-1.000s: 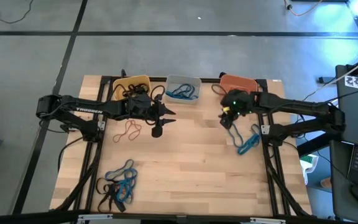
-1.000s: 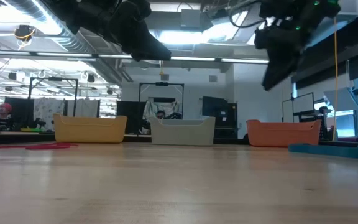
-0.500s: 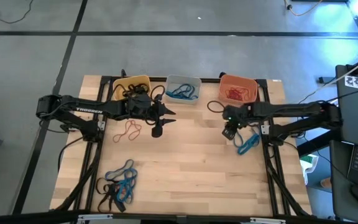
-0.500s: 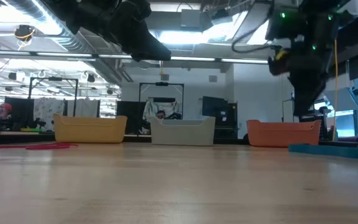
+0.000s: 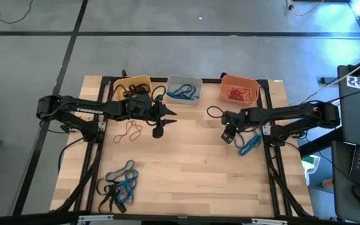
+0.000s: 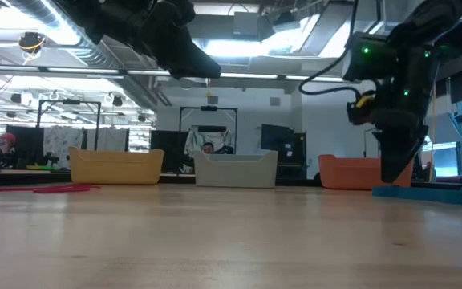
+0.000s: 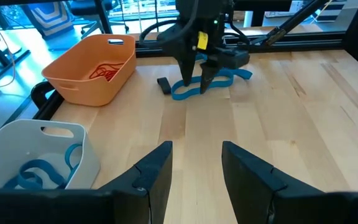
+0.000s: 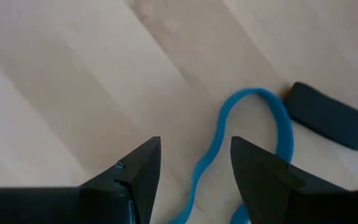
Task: Sort rubber bands into baskets
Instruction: Put the blue rubber band into the grey bin
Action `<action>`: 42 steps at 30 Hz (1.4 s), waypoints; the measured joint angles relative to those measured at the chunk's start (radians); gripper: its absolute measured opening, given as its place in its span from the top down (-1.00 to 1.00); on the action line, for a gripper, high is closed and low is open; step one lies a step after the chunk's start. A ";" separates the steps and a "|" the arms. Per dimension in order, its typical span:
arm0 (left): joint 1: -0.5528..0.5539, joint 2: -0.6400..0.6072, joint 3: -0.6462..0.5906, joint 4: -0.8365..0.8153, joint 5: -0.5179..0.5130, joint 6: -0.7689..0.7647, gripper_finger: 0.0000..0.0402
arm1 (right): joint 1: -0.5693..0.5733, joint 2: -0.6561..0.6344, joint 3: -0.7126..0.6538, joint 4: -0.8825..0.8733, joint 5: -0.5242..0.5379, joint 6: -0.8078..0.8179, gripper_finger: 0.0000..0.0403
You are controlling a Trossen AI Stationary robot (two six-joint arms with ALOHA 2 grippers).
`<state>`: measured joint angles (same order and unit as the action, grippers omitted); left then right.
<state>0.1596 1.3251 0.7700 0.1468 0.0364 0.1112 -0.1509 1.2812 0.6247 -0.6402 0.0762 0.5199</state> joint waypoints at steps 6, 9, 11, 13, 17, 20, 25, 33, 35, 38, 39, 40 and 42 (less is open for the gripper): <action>0.000 0.000 0.000 0.000 0.000 0.000 0.32 | 0.000 0.068 -0.007 0.023 0.047 -0.001 0.03; 0.000 0.000 0.000 -0.001 0.000 0.000 0.32 | 0.000 0.101 -0.007 0.028 0.087 -0.007 0.04; 0.000 0.000 0.000 -0.001 0.000 0.000 0.32 | 0.000 0.116 -0.007 0.041 0.089 -0.008 0.11; 0.000 0.000 0.000 -0.001 0.000 0.000 0.32 | 0.001 0.124 -0.006 0.050 0.079 -0.014 0.23; 0.000 0.000 0.000 -0.001 0.000 0.000 0.32 | 0.000 0.126 -0.005 0.054 0.051 -0.028 0.58; 0.000 0.000 0.000 -0.001 0.000 0.000 0.32 | 0.001 0.127 -0.005 0.056 0.046 -0.055 0.87; 0.000 0.000 0.000 -0.001 0.000 0.000 0.32 | 0.001 0.130 0.014 0.037 0.068 -0.075 0.91; 0.000 0.000 0.000 -0.001 0.000 0.000 0.32 | 0.001 0.098 0.097 0.023 0.074 -0.136 0.96; 0.000 0.000 0.000 -0.002 0.000 0.000 0.32 | 0.001 0.084 0.120 0.011 0.091 -0.143 0.94; 0.000 0.000 0.000 -0.002 0.000 0.000 0.32 | 0.001 0.068 0.147 0.005 0.097 -0.162 0.95; 0.000 0.000 0.000 -0.002 0.000 0.000 0.32 | 0.001 0.064 0.157 0.005 0.097 -0.168 0.96; 0.000 0.000 0.000 -0.002 0.000 0.000 0.32 | 0.001 0.062 0.167 0.007 0.097 -0.180 0.98; 0.000 0.000 0.000 -0.002 0.000 0.000 0.32 | 0.001 0.058 0.189 0.012 0.098 -0.199 0.98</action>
<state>0.1596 1.3251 0.7700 0.1448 0.0364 0.1116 -0.1501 1.3396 0.8133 -0.6282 0.1747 0.3205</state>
